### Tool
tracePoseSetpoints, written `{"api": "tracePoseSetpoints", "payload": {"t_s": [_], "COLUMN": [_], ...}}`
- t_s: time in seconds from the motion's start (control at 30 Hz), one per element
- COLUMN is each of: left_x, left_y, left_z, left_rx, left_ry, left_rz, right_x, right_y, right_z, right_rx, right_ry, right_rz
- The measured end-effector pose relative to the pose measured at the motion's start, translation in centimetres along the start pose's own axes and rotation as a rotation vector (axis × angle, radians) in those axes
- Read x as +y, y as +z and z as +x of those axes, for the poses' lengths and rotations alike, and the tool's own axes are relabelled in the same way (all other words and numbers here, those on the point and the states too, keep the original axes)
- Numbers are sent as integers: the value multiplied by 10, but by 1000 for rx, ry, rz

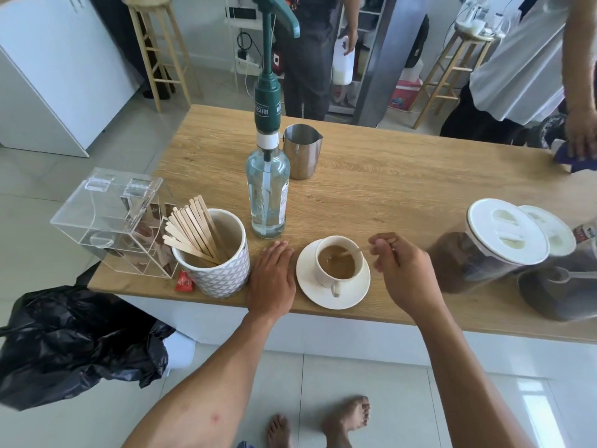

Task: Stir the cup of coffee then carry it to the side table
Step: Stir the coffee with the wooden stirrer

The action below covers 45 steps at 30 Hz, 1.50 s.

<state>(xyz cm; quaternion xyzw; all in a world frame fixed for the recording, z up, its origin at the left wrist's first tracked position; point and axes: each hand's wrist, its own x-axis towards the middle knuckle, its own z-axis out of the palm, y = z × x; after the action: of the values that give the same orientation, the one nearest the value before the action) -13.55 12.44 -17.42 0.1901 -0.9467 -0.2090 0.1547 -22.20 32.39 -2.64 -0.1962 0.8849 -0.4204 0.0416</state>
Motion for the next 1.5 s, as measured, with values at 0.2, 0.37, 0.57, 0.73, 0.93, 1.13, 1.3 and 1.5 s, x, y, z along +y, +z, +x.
{"api": "tracePoseSetpoints", "payload": {"t_s": [0.2,0.37,0.57,0.73,0.93,1.13,1.3,1.5], "left_x": [0,-1,-2,-1,-1,0,0,0], "left_y": [0,1,2,2,-1,-1,0,-1], "left_z": [-3,-3,-2,-2,-2,-3,-3,-3], "left_rx": [-4,4,6,-11,-4,-1,-5,1], "left_ry": [-3,-11,-17,-10,-15,-7,-15,-20], "left_rz": [1,-6,10,2,5,-4,-7,3], "right_x": [4,3,9,5,4,8,5,6], "right_y": [-1,2,-4,4,3,-5,1,-1], "right_z": [-3,-2,-5,-12,-10,-13,-13,-11], "right_rx": [5,-44,52,-39,13,8,-67,-16], "right_ry": [33,3,57,31,17,34,11,14], "right_rz": [-32,4,16,30,11,22,21,26]}}
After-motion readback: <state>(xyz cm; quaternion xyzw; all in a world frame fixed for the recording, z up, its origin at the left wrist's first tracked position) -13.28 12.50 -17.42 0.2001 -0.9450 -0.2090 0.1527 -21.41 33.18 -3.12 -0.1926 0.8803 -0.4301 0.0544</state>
